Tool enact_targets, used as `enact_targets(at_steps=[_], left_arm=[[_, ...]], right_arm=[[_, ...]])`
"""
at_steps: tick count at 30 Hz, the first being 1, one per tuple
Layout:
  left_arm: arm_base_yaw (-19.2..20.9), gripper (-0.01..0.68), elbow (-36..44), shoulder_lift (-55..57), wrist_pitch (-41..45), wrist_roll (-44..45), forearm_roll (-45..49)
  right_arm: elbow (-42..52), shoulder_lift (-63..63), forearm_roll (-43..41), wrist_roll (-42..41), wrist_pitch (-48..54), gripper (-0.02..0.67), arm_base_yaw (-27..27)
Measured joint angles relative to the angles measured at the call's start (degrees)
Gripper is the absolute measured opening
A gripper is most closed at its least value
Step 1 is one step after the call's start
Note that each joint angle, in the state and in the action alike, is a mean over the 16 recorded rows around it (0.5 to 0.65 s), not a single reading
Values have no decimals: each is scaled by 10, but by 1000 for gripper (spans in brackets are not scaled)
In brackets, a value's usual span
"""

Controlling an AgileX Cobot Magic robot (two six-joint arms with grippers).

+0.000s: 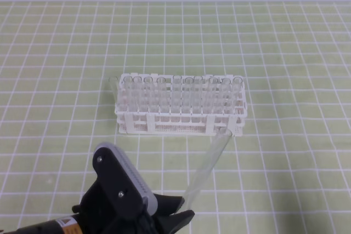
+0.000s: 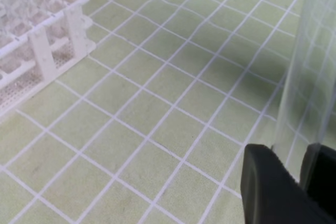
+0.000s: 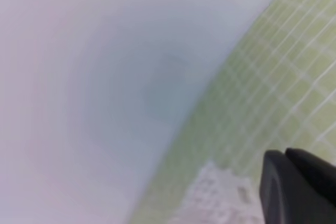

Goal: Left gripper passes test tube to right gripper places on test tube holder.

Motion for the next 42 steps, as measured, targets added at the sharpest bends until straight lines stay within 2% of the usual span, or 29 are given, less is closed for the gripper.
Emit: enact_targets(at_steps=[5,9,15,28,32,42], left_arm=[[0,105,0,0,0,0,0],[0,110,0,1,2,0,0],[0,108,0,3,2,0,0],[0,107,0,43,-16,0,-1],[0,108,0,56,-43,0,-1],[0,100,0,69,-133,1,-1]], right_arm=[[0,0,202,-1,-35,-18,0],[0,0,299,-25,-21,-18,0],[-5,1,356,-129,49,-18,1],[-89,53,475,-474,222,3,1],[-115,103,510,-565,265,78,1],[-150,246,580,-762,390,389,1]])
